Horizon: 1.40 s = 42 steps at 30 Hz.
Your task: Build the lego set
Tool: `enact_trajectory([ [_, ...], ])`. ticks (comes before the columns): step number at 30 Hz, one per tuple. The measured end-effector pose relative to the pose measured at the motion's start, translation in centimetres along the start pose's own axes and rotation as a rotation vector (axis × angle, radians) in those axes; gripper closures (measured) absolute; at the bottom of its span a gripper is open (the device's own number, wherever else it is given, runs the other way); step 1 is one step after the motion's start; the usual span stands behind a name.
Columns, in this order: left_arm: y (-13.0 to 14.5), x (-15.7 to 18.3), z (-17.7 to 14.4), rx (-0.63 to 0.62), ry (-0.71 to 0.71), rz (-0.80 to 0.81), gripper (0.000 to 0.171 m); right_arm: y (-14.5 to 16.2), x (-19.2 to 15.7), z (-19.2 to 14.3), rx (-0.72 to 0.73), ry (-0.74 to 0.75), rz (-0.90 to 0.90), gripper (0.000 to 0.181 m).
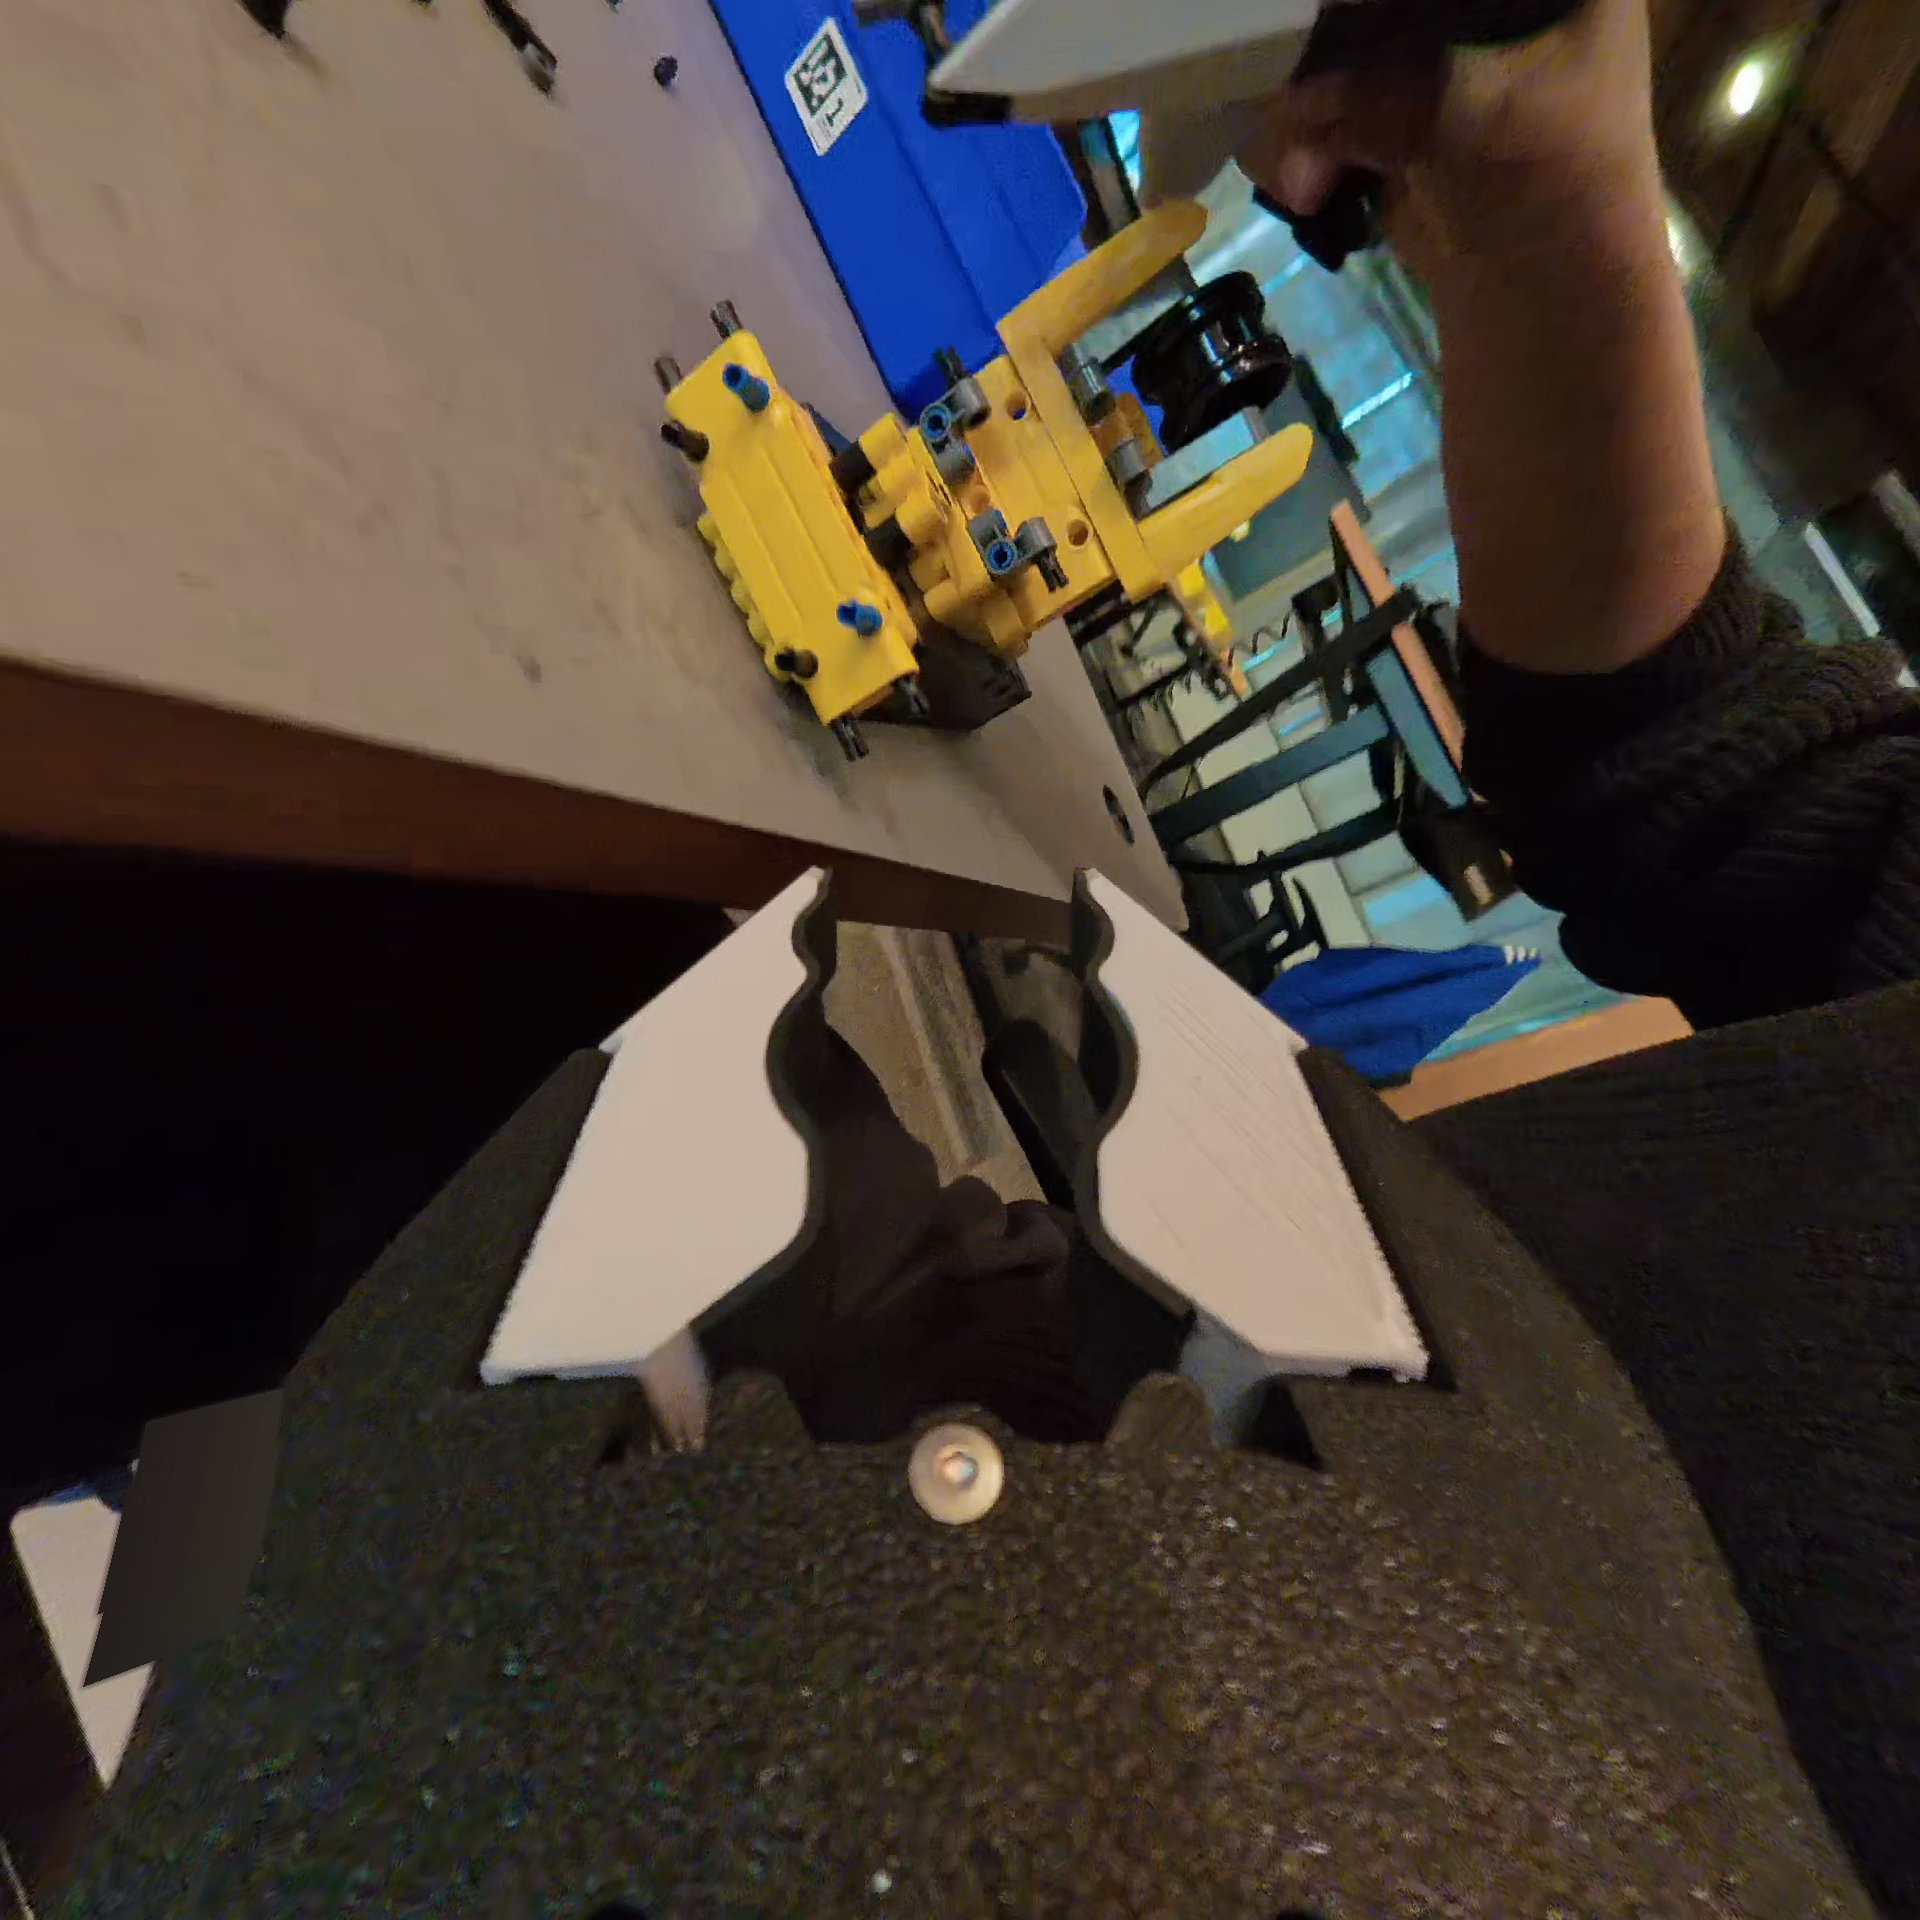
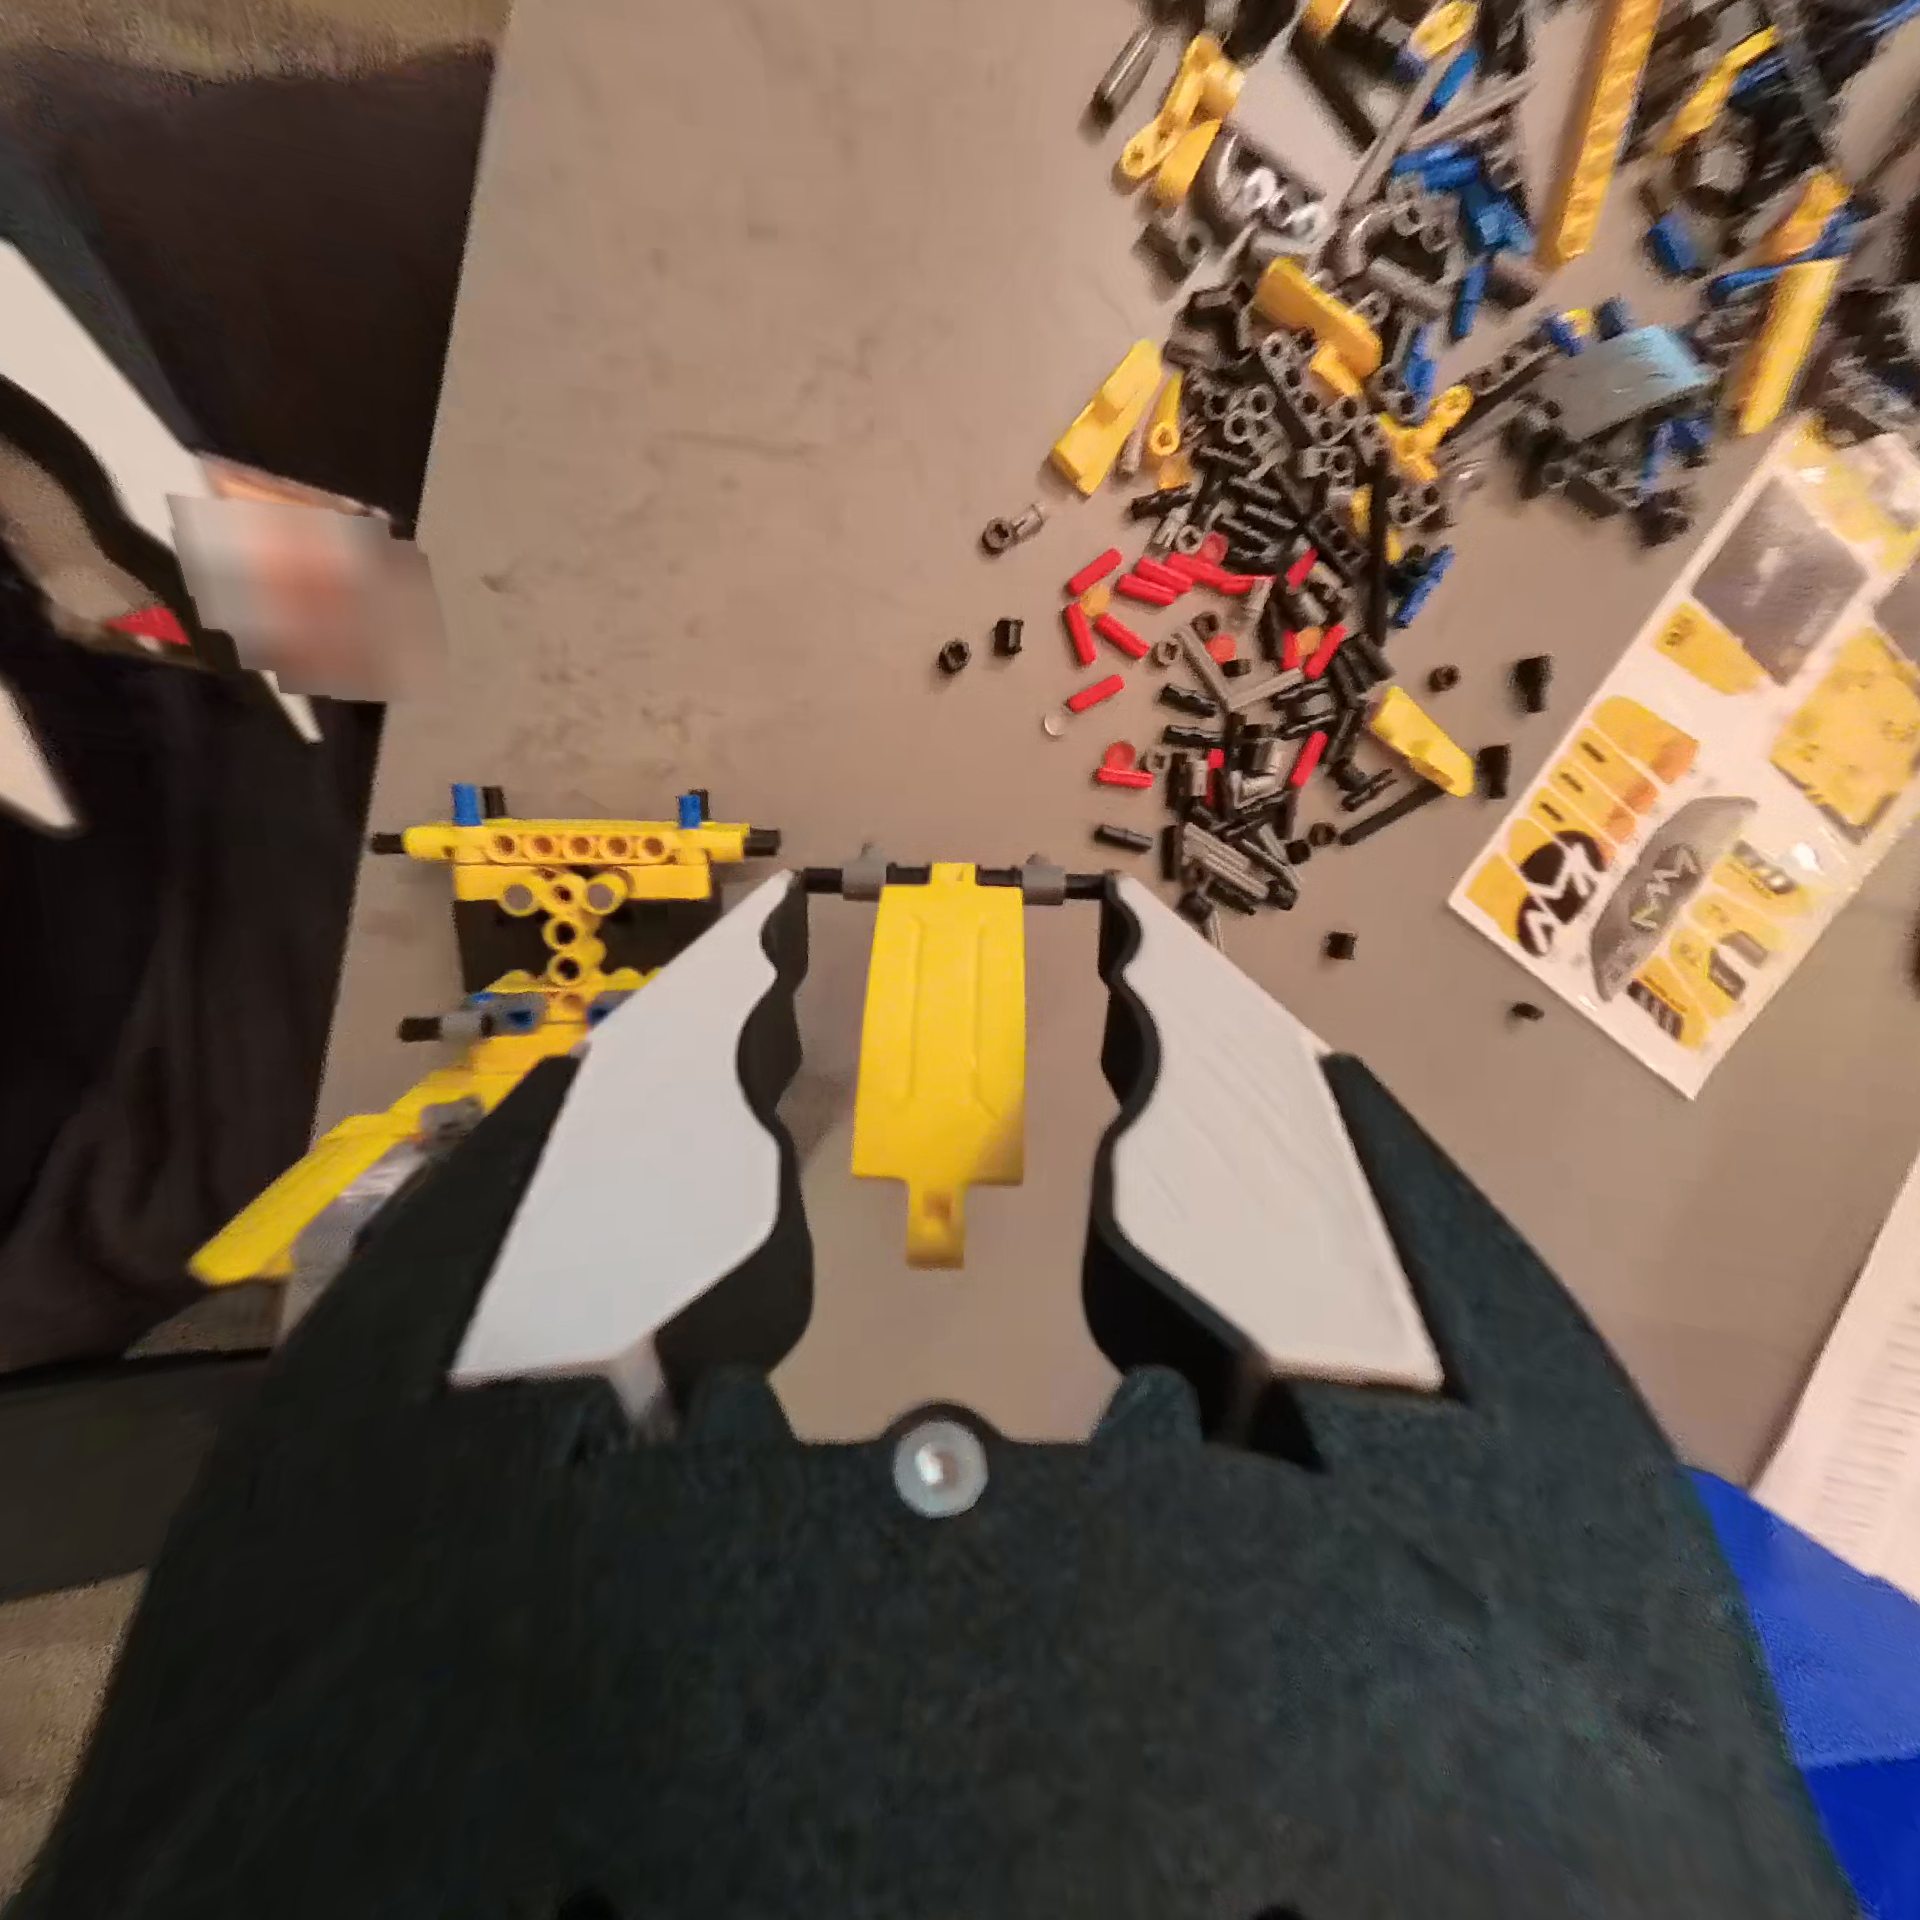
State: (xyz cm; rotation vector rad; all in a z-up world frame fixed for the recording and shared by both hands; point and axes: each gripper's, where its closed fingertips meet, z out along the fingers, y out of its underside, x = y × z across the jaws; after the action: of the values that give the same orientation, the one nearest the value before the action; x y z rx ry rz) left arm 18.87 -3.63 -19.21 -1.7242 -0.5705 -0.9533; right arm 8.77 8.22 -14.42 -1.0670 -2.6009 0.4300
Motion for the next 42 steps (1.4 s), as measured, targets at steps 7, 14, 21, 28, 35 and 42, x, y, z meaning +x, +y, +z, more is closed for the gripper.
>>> enact_trajectory([
  [7,1.7,0.5,0.5,0.155,-0.026,-0.070,0.127,0.8,-1.9,3.8,-0.325,-0.084,-0.204,0.125],
  [14,3.1,0.8,1.1,0.188,-0.040,-0.084,0.127,0.5,-6.3,4.8,-0.381,-0.225,-0.306,0.125],
  [21,2.1,0.9,1.0,0.259,0.139,-0.251,0.125,-0.7,-9.1,4.1,-0.269,-0.333,-0.353,0.125],
  [28,1.3,1.5,2.3,0.274,0.307,-0.378,0.125,-3.5,-10.8,0.8,-0.077,-0.282,-0.403,0.125],
  [35,1.3,1.0,2.5,0.266,0.390,-0.467,0.137,-0.3,-14.6,-0.2,-0.211,-0.295,-0.423,0.126],
  [42,1.6,1.1,1.7,0.263,0.479,-0.511,0.154,1.0,-15.5,0.7,-0.292,-0.301,-0.449,0.125],
])
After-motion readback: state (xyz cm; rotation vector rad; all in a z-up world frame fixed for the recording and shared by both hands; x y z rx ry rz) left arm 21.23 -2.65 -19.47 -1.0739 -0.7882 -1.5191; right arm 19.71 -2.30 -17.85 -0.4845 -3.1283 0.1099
